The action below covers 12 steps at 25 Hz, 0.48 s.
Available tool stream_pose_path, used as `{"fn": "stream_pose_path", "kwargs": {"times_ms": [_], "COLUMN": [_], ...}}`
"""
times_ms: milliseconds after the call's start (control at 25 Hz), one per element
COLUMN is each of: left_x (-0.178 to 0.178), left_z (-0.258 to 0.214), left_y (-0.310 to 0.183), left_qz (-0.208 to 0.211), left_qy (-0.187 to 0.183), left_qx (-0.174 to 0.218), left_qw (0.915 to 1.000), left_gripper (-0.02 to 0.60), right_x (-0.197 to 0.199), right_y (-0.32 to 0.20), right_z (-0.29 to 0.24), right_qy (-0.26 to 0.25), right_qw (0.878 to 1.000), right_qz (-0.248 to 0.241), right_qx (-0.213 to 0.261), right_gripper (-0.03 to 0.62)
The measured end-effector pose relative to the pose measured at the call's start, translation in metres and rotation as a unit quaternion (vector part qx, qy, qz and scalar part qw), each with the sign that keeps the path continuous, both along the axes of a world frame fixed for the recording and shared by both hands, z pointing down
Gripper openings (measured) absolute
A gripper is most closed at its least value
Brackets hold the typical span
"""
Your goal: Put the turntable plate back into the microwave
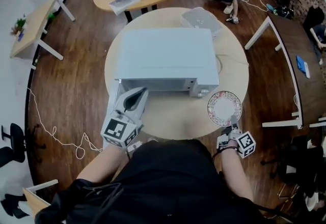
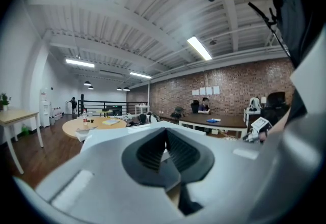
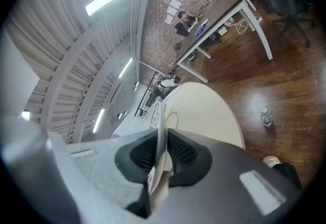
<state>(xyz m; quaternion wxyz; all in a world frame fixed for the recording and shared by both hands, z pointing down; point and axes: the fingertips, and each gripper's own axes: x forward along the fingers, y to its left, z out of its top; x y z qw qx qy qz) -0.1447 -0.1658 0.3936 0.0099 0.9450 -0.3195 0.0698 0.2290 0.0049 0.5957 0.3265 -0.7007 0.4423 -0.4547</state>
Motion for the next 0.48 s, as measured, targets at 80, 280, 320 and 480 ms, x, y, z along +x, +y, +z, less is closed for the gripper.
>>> {"fn": "stream_pose_path", "kwargs": {"times_ms": [80, 280, 320, 480], "left_x": [-0.004, -0.012, -0.014, -0.024], "left_z": [-0.001, -0.004, -0.004, -0.005], "left_y": [0.001, 0.003, 0.003, 0.003], "left_qz": [-0.001, -0.002, -0.003, -0.007], "left_qy": [-0.001, 0.004, 0.004, 0.004], "left_qx": [0.003, 0.003, 0.004, 0.005], "left_qw": [1.0, 1.0, 1.0, 1.0], "left_gripper": [0.006, 0.008, 0.009, 0.014], "right_x": [-0.005, -0.016, -0.019, -0.029], "right_y": [0.003, 0.006, 0.005, 0.001], "right_z": [0.001, 0.0, 0.0, 0.0], "right_qy": [-0.002, -0.007, -0.008, -0.011], "right_qw": [1.0, 1.0, 1.0, 1.0], "right_qz": [-0.002, -0.007, -0.009, -0.015], "right_qx": [-0.001, -0.005, -0.005, -0.007], "right_gripper": [0.028, 0.028, 0.028, 0.028]}}
